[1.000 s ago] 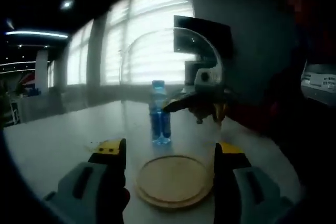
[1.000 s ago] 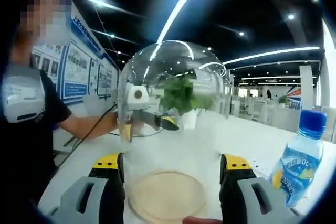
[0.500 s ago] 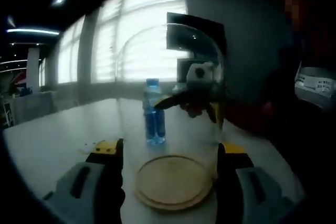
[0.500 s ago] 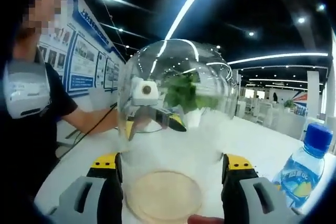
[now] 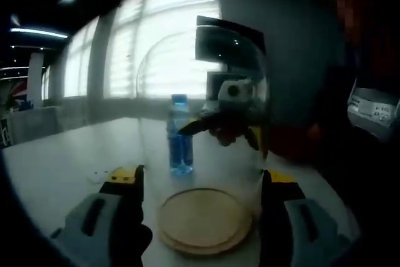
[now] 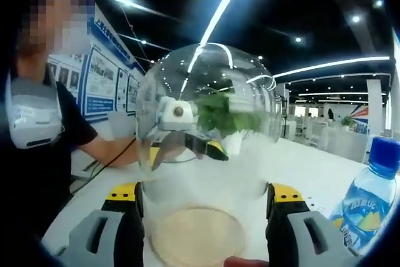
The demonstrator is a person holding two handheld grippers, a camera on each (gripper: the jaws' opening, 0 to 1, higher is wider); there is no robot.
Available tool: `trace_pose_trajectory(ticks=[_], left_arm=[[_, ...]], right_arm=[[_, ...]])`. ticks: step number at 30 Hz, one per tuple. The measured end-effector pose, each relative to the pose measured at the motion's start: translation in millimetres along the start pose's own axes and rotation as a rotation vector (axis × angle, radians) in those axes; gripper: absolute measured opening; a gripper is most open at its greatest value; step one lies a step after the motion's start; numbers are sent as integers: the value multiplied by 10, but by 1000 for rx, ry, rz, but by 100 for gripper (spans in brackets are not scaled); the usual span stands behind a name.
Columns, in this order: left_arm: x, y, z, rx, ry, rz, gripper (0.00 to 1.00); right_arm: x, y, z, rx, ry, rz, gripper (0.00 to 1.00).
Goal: Open the cover put in the Mizone put the cover back on
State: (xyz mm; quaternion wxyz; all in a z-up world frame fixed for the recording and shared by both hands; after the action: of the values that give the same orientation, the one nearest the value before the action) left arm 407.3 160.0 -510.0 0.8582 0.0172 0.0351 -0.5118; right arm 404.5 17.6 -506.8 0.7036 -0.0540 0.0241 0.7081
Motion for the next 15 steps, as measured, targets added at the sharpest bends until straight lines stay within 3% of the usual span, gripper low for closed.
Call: trace_pose_trajectory(ticks=[15], left_arm=[[46, 11, -52, -46, 1, -17, 70]], right_arm=[[52, -14, -21, 6, -64, 40, 77]])
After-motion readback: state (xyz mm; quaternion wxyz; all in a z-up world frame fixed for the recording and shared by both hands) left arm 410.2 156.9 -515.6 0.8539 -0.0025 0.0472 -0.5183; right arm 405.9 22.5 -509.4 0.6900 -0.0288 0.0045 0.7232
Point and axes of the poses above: the point that each gripper's makers call its tool centre point, and the gripper's own axes: x roughly forward along the fingers, y roughly to its left, z roughly out of its top, the point moved 4 cm from there along -x, roughly backward along the fingers, and after that the axes turned 13 degrees about z, right-handed, at the moved point
